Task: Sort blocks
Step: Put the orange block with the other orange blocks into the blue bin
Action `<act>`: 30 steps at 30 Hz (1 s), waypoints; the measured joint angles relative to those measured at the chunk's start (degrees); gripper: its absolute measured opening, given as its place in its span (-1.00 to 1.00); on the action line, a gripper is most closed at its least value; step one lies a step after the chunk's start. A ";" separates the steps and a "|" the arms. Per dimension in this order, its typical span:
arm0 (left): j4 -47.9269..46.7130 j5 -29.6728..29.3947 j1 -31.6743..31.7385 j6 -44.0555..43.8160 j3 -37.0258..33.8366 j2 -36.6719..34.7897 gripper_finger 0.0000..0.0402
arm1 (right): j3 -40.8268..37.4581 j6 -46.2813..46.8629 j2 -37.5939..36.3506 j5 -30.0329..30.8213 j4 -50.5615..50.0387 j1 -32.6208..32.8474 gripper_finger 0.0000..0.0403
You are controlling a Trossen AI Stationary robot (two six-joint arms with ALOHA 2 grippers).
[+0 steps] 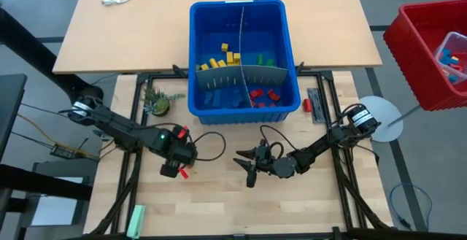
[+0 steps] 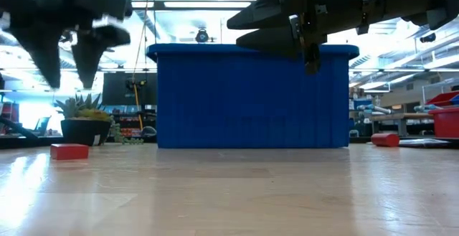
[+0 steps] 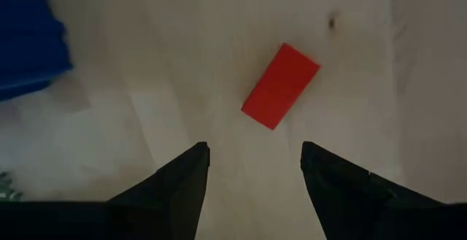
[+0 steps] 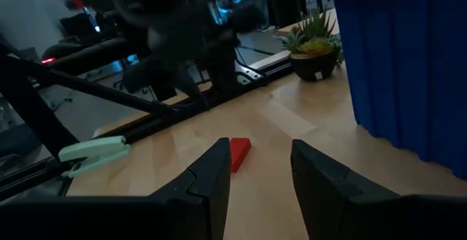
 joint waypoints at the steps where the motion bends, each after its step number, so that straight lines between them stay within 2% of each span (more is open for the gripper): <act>1: 1.09 0.00 0.00 0.36 -1.40 0.00 0.13 | 0.00 0.00 0.00 0.02 0.00 0.00 -0.33; 6: 6.73 0.86 -0.03 1.43 -6.23 0.02 0.13 | 0.00 0.02 0.00 0.00 0.00 0.00 -0.35; 17: 21.64 3.10 -0.48 20.09 -12.48 0.02 0.13 | 0.00 0.17 0.00 0.00 0.01 -0.04 -0.37; 24: 25.74 2.69 -0.47 20.66 -17.00 0.02 0.13 | 0.00 0.15 0.00 0.00 0.01 -0.04 -0.37; 30: 33.35 -0.71 -0.44 20.52 -21.26 0.06 0.13 | 0.00 0.14 0.00 0.00 0.02 -0.04 -0.38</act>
